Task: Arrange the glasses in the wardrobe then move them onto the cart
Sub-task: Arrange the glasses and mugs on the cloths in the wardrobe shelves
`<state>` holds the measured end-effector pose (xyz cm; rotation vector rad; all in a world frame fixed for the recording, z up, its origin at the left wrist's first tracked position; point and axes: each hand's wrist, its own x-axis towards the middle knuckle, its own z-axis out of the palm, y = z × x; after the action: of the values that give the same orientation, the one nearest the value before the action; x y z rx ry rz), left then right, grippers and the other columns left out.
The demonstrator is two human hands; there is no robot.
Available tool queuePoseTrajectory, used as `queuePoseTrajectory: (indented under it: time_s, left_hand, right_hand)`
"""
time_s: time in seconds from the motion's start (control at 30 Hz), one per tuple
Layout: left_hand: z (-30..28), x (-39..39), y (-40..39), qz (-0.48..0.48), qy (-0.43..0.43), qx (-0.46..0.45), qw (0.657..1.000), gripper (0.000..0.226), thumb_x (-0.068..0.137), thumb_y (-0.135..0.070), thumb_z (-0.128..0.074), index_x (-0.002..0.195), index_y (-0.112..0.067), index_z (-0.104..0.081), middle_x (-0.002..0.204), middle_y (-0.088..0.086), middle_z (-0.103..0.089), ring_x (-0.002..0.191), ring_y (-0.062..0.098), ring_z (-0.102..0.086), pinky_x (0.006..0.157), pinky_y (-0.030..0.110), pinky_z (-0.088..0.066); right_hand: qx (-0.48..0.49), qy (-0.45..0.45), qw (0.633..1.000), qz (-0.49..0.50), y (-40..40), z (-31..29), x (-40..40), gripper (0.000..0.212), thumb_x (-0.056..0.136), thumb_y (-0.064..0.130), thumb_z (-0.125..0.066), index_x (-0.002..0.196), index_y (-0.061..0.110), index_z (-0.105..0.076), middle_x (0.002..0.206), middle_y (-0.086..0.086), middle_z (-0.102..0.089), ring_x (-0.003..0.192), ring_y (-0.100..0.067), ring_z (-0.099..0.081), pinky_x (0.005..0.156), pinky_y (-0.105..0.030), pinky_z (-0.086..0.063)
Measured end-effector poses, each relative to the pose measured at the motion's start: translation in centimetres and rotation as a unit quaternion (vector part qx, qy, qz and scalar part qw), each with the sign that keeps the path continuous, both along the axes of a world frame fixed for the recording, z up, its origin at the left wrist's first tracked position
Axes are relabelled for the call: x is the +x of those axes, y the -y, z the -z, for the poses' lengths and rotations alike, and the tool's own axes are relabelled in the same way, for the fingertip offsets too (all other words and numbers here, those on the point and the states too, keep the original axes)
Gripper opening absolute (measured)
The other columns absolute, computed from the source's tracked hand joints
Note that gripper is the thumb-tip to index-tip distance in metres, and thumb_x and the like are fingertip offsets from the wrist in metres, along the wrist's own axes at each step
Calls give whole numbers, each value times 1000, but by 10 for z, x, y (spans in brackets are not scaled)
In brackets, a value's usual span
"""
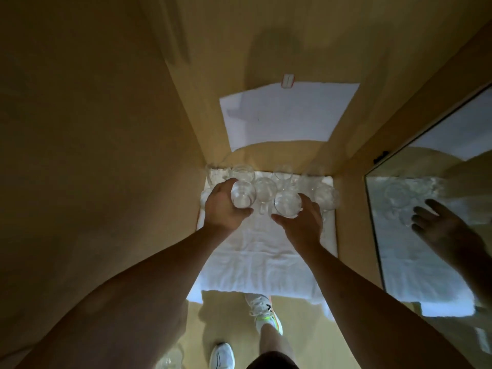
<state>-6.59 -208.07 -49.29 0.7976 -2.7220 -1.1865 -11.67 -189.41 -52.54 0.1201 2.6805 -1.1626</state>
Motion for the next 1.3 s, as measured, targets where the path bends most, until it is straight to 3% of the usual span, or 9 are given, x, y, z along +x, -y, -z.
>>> queuePoseTrajectory:
  time_s: [0.13, 0.23, 0.43, 0.6, 0.73, 0.83, 1.03, 1.2, 1.3]
  left_hand:
    - [-55, 5, 0, 16, -66, -18, 998, 74, 57, -30, -98, 121, -8, -67, 116, 9, -71, 107, 30, -66, 93, 40, -51]
    - [-101, 8, 2, 9, -98, 1, 995, 67, 54, -41, -89, 112, -15, -68, 107, 2, -71, 100, 23, -66, 89, 37, -51]
    - [-193, 6, 13, -13, -128, 2, 992, 68, 54, -36, -91, 116, -25, -65, 107, -2, -67, 99, 22, -64, 81, 34, -53]
    - [-272, 13, 13, -52, -204, 57, 976, 79, 52, -35, -94, 124, -26, -64, 111, -5, -67, 103, 20, -64, 89, 33, -53]
    - [-339, 23, 0, -82, -288, 159, 941, 64, 43, -32, -88, 101, -26, -63, 87, -15, -55, 89, 18, -64, 80, 32, -55]
    - [-380, 38, -11, -64, -359, 200, 910, 51, 42, -36, -85, 86, -32, -58, 86, -20, -56, 77, -2, -60, 67, 18, -46]
    - [-437, 74, -30, -15, -453, 221, 863, 67, 62, -47, -93, 118, -34, -59, 116, -16, -58, 113, 9, -56, 97, 29, -46]
    - [-466, 104, -45, 17, -476, 210, 854, 80, 50, -71, -83, 118, -40, -54, 111, -11, -67, 107, 9, -63, 100, 38, -51]
    - [-479, 119, -57, 22, -479, 199, 854, 80, 50, -72, -81, 116, -36, -55, 101, -9, -72, 99, 11, -66, 98, 42, -52]
  right_hand:
    - [-30, -60, 998, -6, 6, -57, 3, 73, 57, 36, -95, 121, 19, -64, 108, 1, -68, 104, -25, -63, 91, -45, -52]
    - [-44, -101, 994, -5, 12, -100, 6, 74, 58, 38, -95, 122, 16, -64, 113, -6, -69, 102, -27, -65, 88, -44, -54]
    - [-86, -163, 983, 9, 16, -192, 12, 82, 60, 38, -95, 131, 15, -61, 122, -11, -60, 109, -29, -61, 95, -43, -52]
    - [-148, -226, 963, 17, 16, -277, 23, 78, 64, 38, -94, 131, 12, -62, 124, -7, -61, 113, -25, -60, 99, -39, -50]
    - [-171, -285, 943, 28, 17, -343, 37, 77, 68, 41, -90, 132, 13, -59, 127, -4, -60, 117, -23, -58, 98, -37, -49]
    - [-201, -322, 924, 39, 15, -384, 52, 82, 69, 44, -89, 137, 13, -56, 133, -2, -58, 122, -19, -56, 99, -34, -48]
    - [-279, -388, 877, 53, -1, -450, 95, 69, 71, 53, -86, 120, 27, -46, 115, 3, -61, 110, -16, -59, 87, -28, -44]
    - [-295, -427, 853, 63, -20, -489, 132, 64, 72, 58, -83, 111, 28, -43, 97, 3, -60, 90, -14, -63, 76, -28, -50]
    - [-286, -428, 855, 73, -32, -501, 149, 70, 74, 62, -79, 124, 23, -49, 96, 2, -62, 87, -14, -63, 82, -38, -57]
